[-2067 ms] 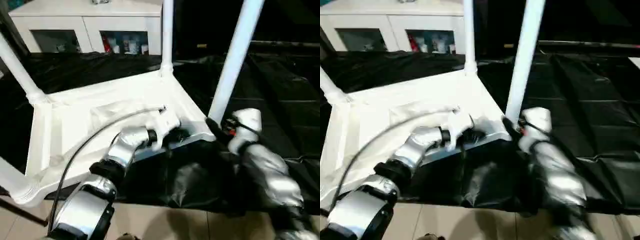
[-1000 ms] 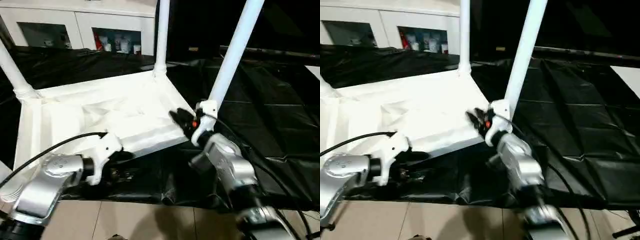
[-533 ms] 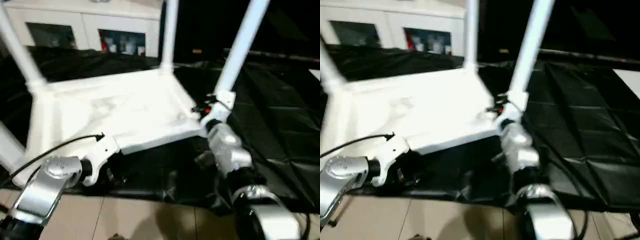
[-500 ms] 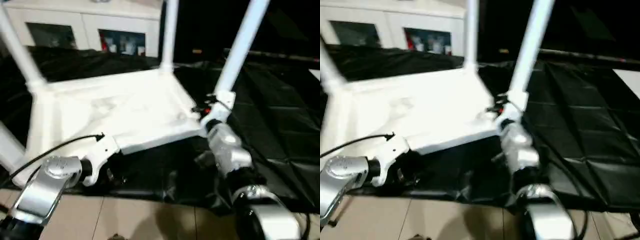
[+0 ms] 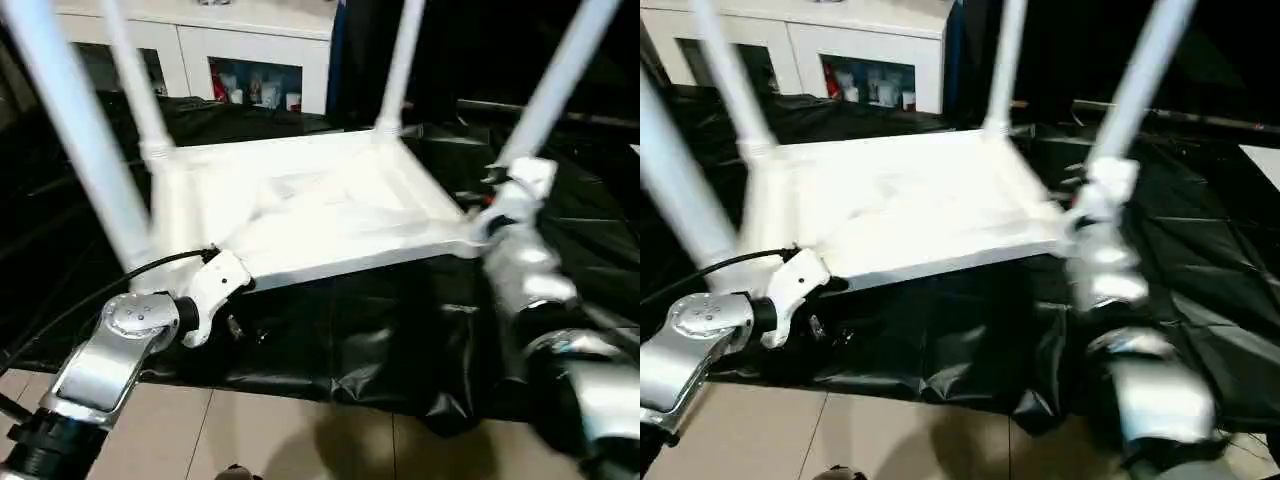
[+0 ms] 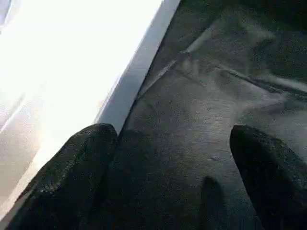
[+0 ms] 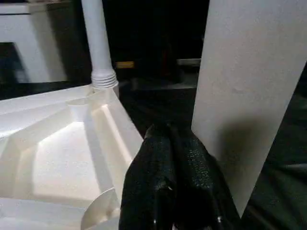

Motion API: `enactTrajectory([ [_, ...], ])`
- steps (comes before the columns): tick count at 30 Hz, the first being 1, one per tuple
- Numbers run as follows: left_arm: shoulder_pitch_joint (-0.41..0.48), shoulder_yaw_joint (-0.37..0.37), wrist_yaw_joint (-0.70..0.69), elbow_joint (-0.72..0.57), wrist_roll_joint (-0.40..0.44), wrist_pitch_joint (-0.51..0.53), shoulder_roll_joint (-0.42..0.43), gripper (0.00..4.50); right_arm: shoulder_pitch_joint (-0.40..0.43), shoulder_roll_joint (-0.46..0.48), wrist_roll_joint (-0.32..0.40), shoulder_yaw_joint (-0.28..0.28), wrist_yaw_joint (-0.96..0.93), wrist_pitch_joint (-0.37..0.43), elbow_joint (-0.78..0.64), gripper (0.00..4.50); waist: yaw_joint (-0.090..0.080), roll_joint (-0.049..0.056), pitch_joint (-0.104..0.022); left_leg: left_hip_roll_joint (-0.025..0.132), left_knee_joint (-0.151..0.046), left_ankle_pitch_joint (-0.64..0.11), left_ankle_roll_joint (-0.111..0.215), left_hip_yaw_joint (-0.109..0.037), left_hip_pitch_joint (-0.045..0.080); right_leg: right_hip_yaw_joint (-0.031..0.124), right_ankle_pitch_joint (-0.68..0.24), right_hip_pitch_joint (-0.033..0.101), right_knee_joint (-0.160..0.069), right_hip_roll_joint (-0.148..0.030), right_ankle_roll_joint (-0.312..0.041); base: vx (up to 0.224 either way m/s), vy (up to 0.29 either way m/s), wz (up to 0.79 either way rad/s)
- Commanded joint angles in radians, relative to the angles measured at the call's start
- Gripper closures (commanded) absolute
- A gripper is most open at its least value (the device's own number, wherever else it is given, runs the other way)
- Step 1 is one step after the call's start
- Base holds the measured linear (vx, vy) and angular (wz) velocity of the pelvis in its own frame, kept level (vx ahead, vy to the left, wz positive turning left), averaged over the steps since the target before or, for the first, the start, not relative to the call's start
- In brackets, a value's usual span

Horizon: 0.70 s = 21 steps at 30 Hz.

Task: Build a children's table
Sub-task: Move table base

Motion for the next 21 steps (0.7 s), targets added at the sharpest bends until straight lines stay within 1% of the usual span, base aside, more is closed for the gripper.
enactTrajectory([
  [1, 0.058, 0.041, -0.047, -0.08, -0.056, 0.004, 0.032, 0.08, -0.019, -0.018, -0.014, -0.009, 0.044, -0.005, 0.012, 4.5, -0.008, 0.016, -0.078, 0.006, -0.062, -0.258, -0.023, -0.005, 0.023, 0.018, -0.093, 0.043, -0.047, -0.02, -0.203, 0.0, 0.0, 0.0],
  [2, 0.081, 0.052, -0.059, -0.102, -0.071, 0.006, 0.041, 0.08, -0.018, -0.017, -0.018, -0.004, 0.059, -0.004, 0.01, 4.5, -0.008, 0.016, -0.079, 0.008, -0.061, -0.252, -0.019, -0.005, 0.023, 0.018, -0.08, 0.045, -0.044, -0.022, -0.21, 0.0, 0.0, 0.0],
  [3, 0.124, 0.083, -0.079, -0.138, -0.105, 0.014, 0.05, 0.08, -0.012, -0.01, -0.024, 0.008, 0.083, -0.006, 0.011, 4.5, -0.013, 0.013, -0.077, 0.008, -0.061, -0.246, -0.008, -0.005, 0.021, 0.017, -0.071, 0.045, -0.044, -0.019, -0.217, 0.0, 0.0, 0.0],
  [4, 0.124, 0.083, -0.079, -0.138, -0.105, 0.014, 0.05, 0.08, -0.012, -0.01, -0.024, 0.008, 0.083, -0.006, 0.011, 4.5, -0.019, 0.014, -0.077, 0.009, -0.061, -0.235, 0.0, -0.004, 0.019, 0.017, -0.057, 0.047, -0.043, -0.02, -0.229, 0.0, 0.0, 0.0],
  [5, 0.162, 0.113, -0.092, -0.167, -0.133, 0.018, 0.057, 0.08, -0.002, -0.001, -0.025, 0.018, 0.116, -0.008, 0.007, 4.5, -0.023, 0.014, -0.075, 0.009, -0.059, -0.243, 0.008, -0.003, 0.019, 0.018, -0.066, 0.046, -0.043, -0.02, -0.237, 0.0, 0.0, 0.0],
  [6, 0.23, 0.174, -0.108, -0.194, -0.169, -0.001, 0.073, 0.08, 0.029, 0.017, -0.042, 0.052, 0.178, -0.018, -0.009, 4.5, -0.024, 0.014, -0.074, 0.01, -0.061, -0.257, 0.012, -0.003, 0.02, 0.017, -0.086, 0.045, -0.048, -0.02, -0.237, 0.0, 0.0, 0.0],
  [7, 0.25, 0.196, -0.111, -0.196, -0.178, -0.011, 0.08, 0.08, 0.042, 0.023, -0.048, 0.066, 0.199, -0.021, -0.018, 4.5, -0.027, 0.012, -0.068, 0.012, -0.066, -0.283, 0.012, -0.004, 0.016, 0.018, -0.136, 0.044, -0.054, -0.023, -0.232, 0.0, 0.0, 0.0],
  [8, 0.264, 0.231, -0.108, -0.18, -0.182, -0.038, 0.084, 0.08, 0.067, 0.032, -0.048, 0.079, 0.223, -0.02, -0.041, 4.5, -0.027, 0.014, -0.069, 0.013, -0.065, -0.301, 0.011, -0.003, 0.022, 0.018, -0.16, 0.041, -0.056, -0.024, -0.228, 0.0, 0.0, 0.0],
  [9, 0.27, 0.249, -0.107, -0.172, -0.183, -0.052, 0.085, 0.08, 0.08, 0.037, -0.047, 0.084, 0.234, -0.019, -0.053, 4.5, -0.029, 0.018, -0.065, 0.014, -0.067, -0.331, 0.009, -0.004, 0.025, 0.021, -0.2, 0.037, -0.064, -0.022, -0.217, 0.0, 0.0, 0.0],
  [10, 0.278, 0.315, -0.098, -0.14, -0.196, -0.084, 0.084, 0.08, 0.127, 0.049, -0.052, 0.107, 0.255, -0.02, -0.101, 4.5, -0.027, 0.024, -0.065, 0.015, -0.068, -0.353, -0.002, -0.005, 0.031, 0.021, -0.227, 0.034, -0.066, -0.02, -0.212, 0.0, 0.0, 0.0],
  [11, 0.277, 0.341, -0.095, -0.127, -0.204, -0.094, 0.083, 0.08, 0.149, 0.053, -0.056, 0.114, 0.254, -0.019, -0.124, 4.5, -0.023, 0.027, -0.063, 0.016, -0.07, -0.376, -0.012, -0.005, 0.037, 0.023, -0.247, 0.028, -0.069, -0.019, -0.207, 0.0, 0.0, 0.0],
  [12, 0.273, 0.396, -0.093, -0.1, -0.223, -0.113, 0.082, 0.08, 0.193, 0.061, -0.06, 0.125, 0.239, -0.008, -0.169, 4.5, -0.022, 0.025, -0.062, 0.015, -0.072, -0.385, -0.016, -0.006, 0.036, 0.023, -0.257, 0.03, -0.071, -0.018, -0.201, 0.0, 0.0, 0.0],
  [13, 0.272, 0.414, -0.094, -0.092, -0.235, -0.116, 0.083, 0.08, 0.208, 0.064, -0.062, 0.123, 0.223, 0.001, -0.184, 4.5, -0.017, 0.028, -0.062, 0.016, -0.075, -0.4, -0.027, -0.007, 0.041, 0.023, -0.277, 0.028, -0.072, -0.019, -0.193, 0.0, 0.0, 0.0],
  [14, 0.268, 0.456, -0.097, -0.074, -0.261, -0.124, 0.088, 0.08, 0.245, 0.072, -0.063, 0.115, 0.175, 0.027, -0.221, 4.5, -0.017, 0.028, -0.062, 0.014, -0.075, -0.408, -0.036, -0.009, 0.041, 0.023, -0.287, 0.027, -0.07, -0.018, -0.189, 0.0, 0.0, 0.0],
  [15, 0.267, 0.476, -0.103, -0.063, -0.272, -0.125, 0.095, 0.08, 0.271, 0.079, -0.058, 0.108, 0.147, 0.044, -0.25, 4.5, -0.018, 0.028, -0.06, 0.014, -0.077, -0.416, -0.04, -0.009, 0.041, 0.023, -0.293, 0.026, -0.071, -0.018, -0.186, 0.0, 0.0, 0.0],
  [16, 0.27, 0.489, -0.107, -0.06, -0.281, -0.124, 0.102, 0.08, 0.288, 0.084, -0.056, 0.102, 0.132, 0.054, -0.268, 4.5, -0.018, 0.034, -0.059, 0.012, -0.079, -0.434, -0.049, -0.011, 0.042, 0.023, -0.309, 0.024, -0.073, -0.017, -0.175, 0.0, 0.0, 0.0],
  [17, 0.269, 0.499, -0.104, -0.053, -0.279, -0.121, 0.11, 0.08, 0.307, 0.088, -0.057, 0.098, 0.115, 0.064, -0.286, 4.5, -0.021, 0.033, -0.058, 0.013, -0.083, -0.457, -0.057, -0.015, 0.04, 0.022, -0.329, 0.026, -0.073, -0.017, -0.164, 0.0, 0.0, 0.0],
  [18, 0.272, 0.509, -0.102, -0.046, -0.286, -0.123, 0.118, 0.08, 0.327, 0.093, -0.059, 0.094, 0.106, 0.074, -0.306, 4.5, -0.021, 0.033, -0.057, 0.012, -0.082, -0.468, -0.058, -0.015, 0.041, 0.022, -0.344, 0.025, -0.075, -0.017, -0.158, 0.0, 0.0, 0.0],
  [19, 0.267, 0.525, -0.097, -0.041, -0.303, -0.114, 0.119, 0.08, 0.347, 0.1, -0.049, 0.087, 0.114, 0.081, -0.325, 4.5, -0.024, 0.032, -0.055, 0.012, -0.084, -0.5, -0.062, -0.017, 0.043, 0.022, -0.382, 0.022, -0.079, -0.02, -0.147, 0.0, 0.0, 0.0],
  [20, 0.263, 0.54, -0.095, -0.034, -0.316, -0.114, 0.117, 0.08, 0.369, 0.106, -0.038, 0.082, 0.121, 0.094, -0.353, 4.5, -0.026, 0.032, -0.052, 0.01, -0.085, -0.526, -0.063, -0.019, 0.043, 0.021, -0.427, 0.022, -0.085, -0.022, -0.134, 0.0, 0.0, 0.0],
  [21, 0.254, 0.557, -0.093, -0.027, -0.33, -0.114, 0.114, 0.03, 0.393, 0.111, -0.026, 0.08, 0.127, 0.117, -0.392, 4.34, -0.025, 0.031, -0.053, 0.01, -0.085, -0.53, -0.064, -0.02, 0.043, 0.022, -0.442, 0.022, -0.087, -0.024, -0.129, 0.0, 0.0, 0.0],
])
